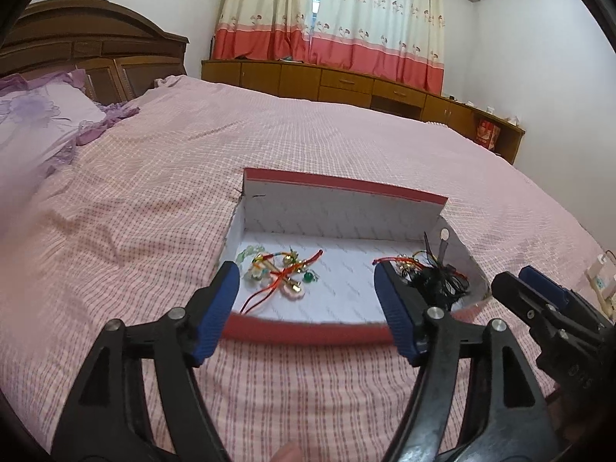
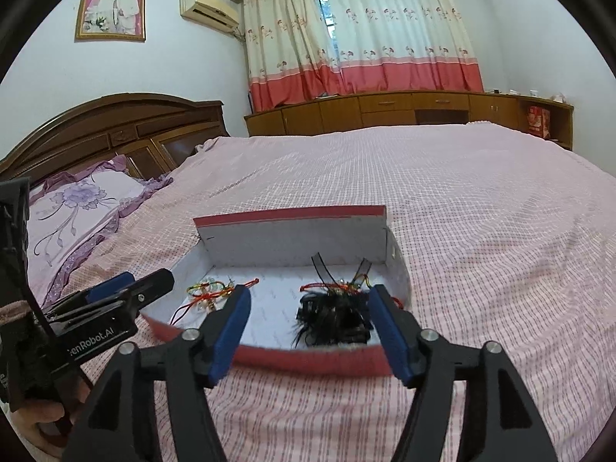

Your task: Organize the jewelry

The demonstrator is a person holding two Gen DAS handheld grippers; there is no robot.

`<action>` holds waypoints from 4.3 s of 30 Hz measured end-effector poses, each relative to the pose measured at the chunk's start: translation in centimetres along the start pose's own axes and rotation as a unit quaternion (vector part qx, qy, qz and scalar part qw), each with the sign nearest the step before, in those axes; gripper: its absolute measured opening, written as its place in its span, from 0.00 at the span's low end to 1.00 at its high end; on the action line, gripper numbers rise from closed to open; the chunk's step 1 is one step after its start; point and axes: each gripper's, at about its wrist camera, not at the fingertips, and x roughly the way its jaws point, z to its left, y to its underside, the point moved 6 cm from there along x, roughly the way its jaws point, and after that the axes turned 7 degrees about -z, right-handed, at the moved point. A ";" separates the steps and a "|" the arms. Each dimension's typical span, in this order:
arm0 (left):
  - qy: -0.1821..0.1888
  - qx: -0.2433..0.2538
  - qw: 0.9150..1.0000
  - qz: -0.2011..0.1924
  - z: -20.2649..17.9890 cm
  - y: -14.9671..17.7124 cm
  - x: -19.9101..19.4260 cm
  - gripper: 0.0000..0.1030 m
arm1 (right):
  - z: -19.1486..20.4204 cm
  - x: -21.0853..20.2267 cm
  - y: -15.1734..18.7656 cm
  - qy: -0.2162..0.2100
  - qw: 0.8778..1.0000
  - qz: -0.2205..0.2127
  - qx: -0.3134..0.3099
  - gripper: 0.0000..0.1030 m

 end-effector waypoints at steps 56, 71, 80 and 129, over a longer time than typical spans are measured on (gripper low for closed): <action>-0.005 0.005 1.000 0.006 -1.2 1.6 -4.4 0.65 | 0.6 -5.7 1.6 0.000 1.000 -0.009 0.006 0.70; -0.005 0.006 1.000 0.007 -1.3 1.6 -4.4 0.65 | 0.6 -5.6 1.6 0.000 1.000 -0.008 0.007 0.70; -0.005 0.006 1.000 0.006 -1.3 1.5 -4.4 0.65 | 0.5 -5.6 1.7 0.000 1.000 -0.008 0.008 0.70; 0.002 0.010 1.000 0.008 -1.5 1.5 -3.9 0.65 | 0.5 -5.5 1.7 0.000 1.000 -0.007 0.008 0.70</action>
